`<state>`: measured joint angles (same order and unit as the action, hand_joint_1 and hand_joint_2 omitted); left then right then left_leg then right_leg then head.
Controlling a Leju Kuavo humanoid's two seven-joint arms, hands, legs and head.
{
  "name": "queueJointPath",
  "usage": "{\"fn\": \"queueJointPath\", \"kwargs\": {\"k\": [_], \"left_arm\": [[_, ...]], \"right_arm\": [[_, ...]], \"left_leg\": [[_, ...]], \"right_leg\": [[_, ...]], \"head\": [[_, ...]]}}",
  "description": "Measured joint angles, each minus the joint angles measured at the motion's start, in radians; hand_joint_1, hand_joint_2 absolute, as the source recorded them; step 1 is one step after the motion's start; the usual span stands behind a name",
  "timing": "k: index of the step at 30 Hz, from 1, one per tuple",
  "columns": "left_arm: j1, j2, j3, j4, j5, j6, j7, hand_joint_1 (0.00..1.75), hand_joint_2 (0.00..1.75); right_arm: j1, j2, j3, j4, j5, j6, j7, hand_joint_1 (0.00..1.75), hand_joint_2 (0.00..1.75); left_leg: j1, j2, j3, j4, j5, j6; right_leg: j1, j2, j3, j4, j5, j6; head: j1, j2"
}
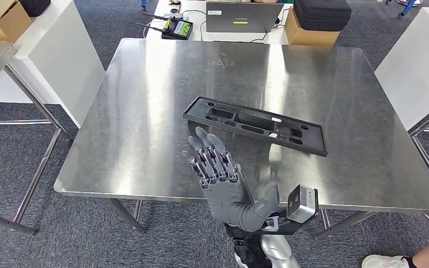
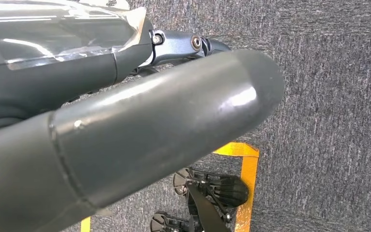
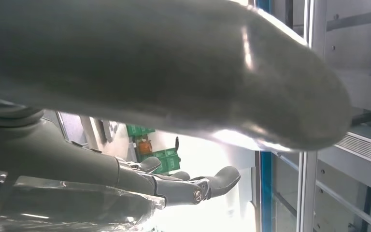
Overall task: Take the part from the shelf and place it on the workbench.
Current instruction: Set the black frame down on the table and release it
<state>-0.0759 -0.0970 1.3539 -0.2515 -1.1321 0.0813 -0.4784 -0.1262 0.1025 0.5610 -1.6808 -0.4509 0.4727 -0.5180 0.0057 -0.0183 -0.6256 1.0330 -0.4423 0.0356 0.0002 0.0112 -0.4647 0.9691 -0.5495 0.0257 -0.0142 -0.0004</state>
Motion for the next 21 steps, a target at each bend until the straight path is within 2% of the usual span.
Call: {"fn": "queueJointPath", "kwargs": {"k": [15,21], "left_arm": [[0.010,-0.023,0.020,-0.020,0.021,0.041,0.002,0.00,0.00],[0.012,-0.029,0.027,-0.024,0.022,0.047,0.007,0.00,0.00]], "right_arm": [[0.049,-0.024,-0.018,-0.035,-0.018,0.002,-0.025,0.00,0.00],[0.080,-0.035,-0.040,-0.035,-0.021,0.012,-0.031,0.00,0.00]], "left_leg": [[-0.004,0.000,0.000,0.001,-0.002,0.000],[-0.010,0.000,0.000,0.002,-0.006,0.006]], "right_leg": [[-0.003,0.000,0.000,-0.001,0.000,0.001],[-0.010,0.000,0.000,-0.002,-0.002,0.007]], "head": [[0.000,0.000],[0.000,0.000]]}}
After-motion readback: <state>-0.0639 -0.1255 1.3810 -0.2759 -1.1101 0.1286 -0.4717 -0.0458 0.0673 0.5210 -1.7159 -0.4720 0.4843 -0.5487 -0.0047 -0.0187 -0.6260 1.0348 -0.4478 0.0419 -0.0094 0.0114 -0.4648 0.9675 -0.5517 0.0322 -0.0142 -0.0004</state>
